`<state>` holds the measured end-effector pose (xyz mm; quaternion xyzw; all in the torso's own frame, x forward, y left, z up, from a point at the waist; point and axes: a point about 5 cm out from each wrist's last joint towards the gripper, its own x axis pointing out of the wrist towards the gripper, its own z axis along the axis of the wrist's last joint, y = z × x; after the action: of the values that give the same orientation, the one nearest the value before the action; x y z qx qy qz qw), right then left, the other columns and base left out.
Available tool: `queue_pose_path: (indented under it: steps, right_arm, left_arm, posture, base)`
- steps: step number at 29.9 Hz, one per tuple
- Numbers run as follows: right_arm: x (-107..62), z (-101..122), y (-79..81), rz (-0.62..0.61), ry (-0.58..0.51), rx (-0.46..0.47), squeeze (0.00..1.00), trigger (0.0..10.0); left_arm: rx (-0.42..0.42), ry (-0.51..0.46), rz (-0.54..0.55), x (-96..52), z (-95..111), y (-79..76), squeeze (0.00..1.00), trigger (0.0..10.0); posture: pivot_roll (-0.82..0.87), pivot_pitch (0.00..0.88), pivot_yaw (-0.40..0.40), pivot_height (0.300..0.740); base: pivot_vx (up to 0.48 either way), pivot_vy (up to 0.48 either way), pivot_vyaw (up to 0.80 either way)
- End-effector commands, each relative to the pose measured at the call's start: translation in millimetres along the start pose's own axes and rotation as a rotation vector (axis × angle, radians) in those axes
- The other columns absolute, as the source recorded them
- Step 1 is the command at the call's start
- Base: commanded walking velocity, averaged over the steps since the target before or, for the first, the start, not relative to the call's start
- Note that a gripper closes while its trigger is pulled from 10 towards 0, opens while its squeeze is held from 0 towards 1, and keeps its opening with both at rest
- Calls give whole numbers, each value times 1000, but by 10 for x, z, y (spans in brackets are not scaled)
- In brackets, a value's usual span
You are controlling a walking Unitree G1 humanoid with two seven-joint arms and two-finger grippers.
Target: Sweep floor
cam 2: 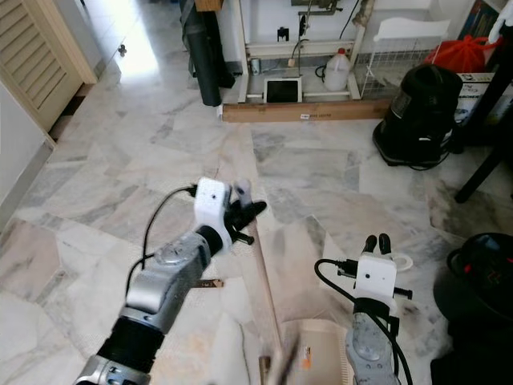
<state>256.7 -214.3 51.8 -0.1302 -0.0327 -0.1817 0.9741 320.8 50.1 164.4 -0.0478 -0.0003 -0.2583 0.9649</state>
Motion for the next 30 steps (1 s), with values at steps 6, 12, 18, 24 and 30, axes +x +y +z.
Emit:
queue_pose_path:
  steps: [6,12,18,24,30]
  right_arm:
    - [-141,-177,100,144,70,-112,0,10000]
    - [-169,-155,181,201,49,-137,0,10000]
    - [-162,-132,221,218,40,-137,0,10000]
    - [-137,-121,188,209,36,-144,0,10000]
    - [-130,-132,179,197,44,-147,0,10000]
  left_arm:
    - [310,-17,86,-114,135,272,0,10000]
    - [405,139,76,-109,8,384,0,10000]
    - [309,311,48,-155,-181,445,0,10000]
    - [112,440,-2,-105,-381,251,0,10000]
    - [-166,502,-106,0,-411,-71,0,10000]
  posture:
    - [-34,124,57,740]
    - [-31,132,45,740]
    - [-28,133,45,740]
    - [-34,132,55,740]
    - [-39,122,69,740]
  base:
    - [0,0,0]
    - [0,0,0]
    - [0,0,0]
    - [0,0,0]
    - [0,0,0]
